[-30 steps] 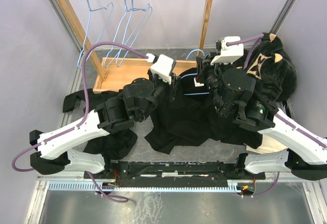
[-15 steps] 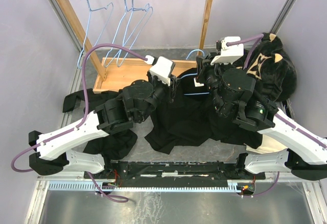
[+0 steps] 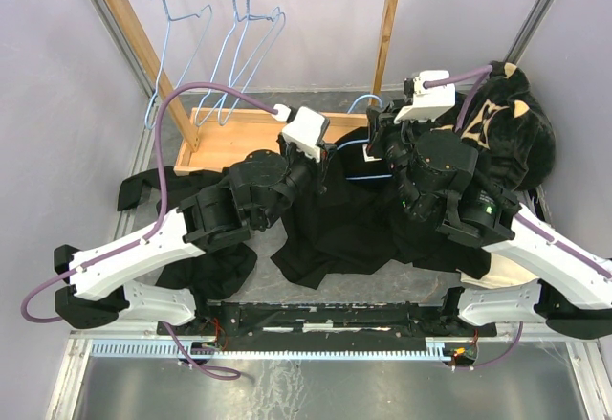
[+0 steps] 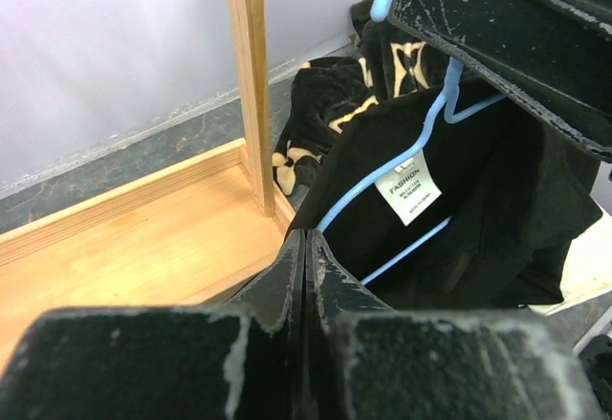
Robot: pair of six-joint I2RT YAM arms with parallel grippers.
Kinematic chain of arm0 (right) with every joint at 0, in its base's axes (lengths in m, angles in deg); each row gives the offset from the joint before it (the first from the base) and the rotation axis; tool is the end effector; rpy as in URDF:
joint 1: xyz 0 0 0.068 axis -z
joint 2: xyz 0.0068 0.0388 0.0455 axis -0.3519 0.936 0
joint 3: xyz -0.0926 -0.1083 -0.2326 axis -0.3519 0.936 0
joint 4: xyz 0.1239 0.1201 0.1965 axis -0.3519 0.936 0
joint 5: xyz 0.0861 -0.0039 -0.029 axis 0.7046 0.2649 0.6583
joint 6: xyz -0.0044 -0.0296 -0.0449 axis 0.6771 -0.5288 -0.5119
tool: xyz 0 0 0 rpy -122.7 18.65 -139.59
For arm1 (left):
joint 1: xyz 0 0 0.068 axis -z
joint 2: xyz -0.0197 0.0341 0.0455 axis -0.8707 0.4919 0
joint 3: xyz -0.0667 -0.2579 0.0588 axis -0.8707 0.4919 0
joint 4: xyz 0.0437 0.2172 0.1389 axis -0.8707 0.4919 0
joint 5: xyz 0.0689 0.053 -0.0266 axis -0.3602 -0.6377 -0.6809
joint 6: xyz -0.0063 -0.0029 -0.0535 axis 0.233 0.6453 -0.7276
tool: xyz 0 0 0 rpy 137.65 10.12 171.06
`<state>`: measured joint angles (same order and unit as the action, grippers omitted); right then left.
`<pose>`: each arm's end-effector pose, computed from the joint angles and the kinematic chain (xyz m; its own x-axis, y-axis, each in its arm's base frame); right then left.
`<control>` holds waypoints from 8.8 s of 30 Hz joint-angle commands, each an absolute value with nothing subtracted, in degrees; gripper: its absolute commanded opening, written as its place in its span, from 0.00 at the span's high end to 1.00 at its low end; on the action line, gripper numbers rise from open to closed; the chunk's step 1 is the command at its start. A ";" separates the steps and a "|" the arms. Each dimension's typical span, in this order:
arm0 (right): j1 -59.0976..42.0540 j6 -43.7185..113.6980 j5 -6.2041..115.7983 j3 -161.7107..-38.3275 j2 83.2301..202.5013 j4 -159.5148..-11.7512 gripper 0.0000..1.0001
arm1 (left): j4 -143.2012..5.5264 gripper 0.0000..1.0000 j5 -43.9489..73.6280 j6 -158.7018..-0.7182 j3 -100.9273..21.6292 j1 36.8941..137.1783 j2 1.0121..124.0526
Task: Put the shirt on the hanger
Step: Hang the shirt on the hanger, then place the hanger at the clothesline.
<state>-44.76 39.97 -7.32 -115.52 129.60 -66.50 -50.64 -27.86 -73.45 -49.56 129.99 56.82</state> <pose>0.1165 0.1844 0.5160 -0.0132 0.2562 -0.9665 -0.1909 0.9482 0.2540 0.1094 -0.2345 0.4655 -0.0758 -0.0154 -0.9970 0.5696 0.8200 -0.0560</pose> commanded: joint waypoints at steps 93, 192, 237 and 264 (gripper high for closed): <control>-44.74 53.42 16.19 -105.83 110.71 -64.43 1.00 | -36.50 0.14 8.05 -57.59 -48.92 129.89 49.25; -44.70 42.08 18.37 -112.42 117.56 -20.80 1.00 | -29.40 0.12 -8.33 -77.05 -34.15 129.89 21.31; -15.52 46.21 22.83 -159.78 159.87 -29.18 1.00 | -27.95 0.14 -8.77 -82.28 -29.74 129.89 25.78; -15.43 33.59 34.19 -106.29 112.42 -42.38 0.19 | -33.45 0.04 -23.27 -92.25 -22.81 129.93 29.75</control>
